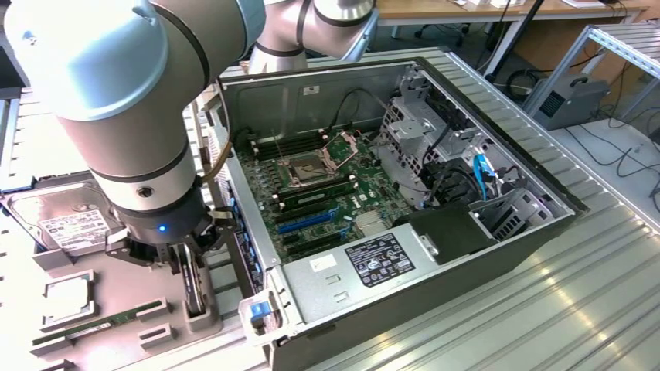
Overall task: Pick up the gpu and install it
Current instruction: 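Pick up the gpu and move the gpu toward the slot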
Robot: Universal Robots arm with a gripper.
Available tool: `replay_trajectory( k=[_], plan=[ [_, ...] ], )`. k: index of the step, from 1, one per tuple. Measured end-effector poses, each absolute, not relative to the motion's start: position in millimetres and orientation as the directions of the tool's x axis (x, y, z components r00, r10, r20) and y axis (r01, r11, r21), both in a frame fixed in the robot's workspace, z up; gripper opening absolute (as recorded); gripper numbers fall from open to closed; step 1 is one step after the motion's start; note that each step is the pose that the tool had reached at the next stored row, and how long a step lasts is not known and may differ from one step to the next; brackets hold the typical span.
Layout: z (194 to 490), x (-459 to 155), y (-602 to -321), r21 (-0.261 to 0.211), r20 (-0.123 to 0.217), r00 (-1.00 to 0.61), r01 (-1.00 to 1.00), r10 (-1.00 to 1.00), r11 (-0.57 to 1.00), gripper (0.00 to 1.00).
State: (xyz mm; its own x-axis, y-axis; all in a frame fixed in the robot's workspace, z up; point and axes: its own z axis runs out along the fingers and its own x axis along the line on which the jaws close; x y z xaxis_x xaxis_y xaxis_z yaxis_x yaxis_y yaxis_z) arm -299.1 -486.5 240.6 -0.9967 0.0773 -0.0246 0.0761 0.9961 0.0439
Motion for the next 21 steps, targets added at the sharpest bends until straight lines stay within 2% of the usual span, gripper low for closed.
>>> replay_trajectory(
  k=[11, 14, 21],
  plan=[
    [240.6, -300.0, -486.5, 0.044, -0.025, -0.997, 0.076, 0.077, 0.996, 0.36],
    [240.6, -300.0, -486.5, 0.044, -0.025, -0.997, 0.076, 0.077, 0.996, 0.27],
    [240.6, -300.1, -486.5, 0.044, -0.025, -0.999, 0.033, 0.034, 0.998, 0.27]
  ],
)
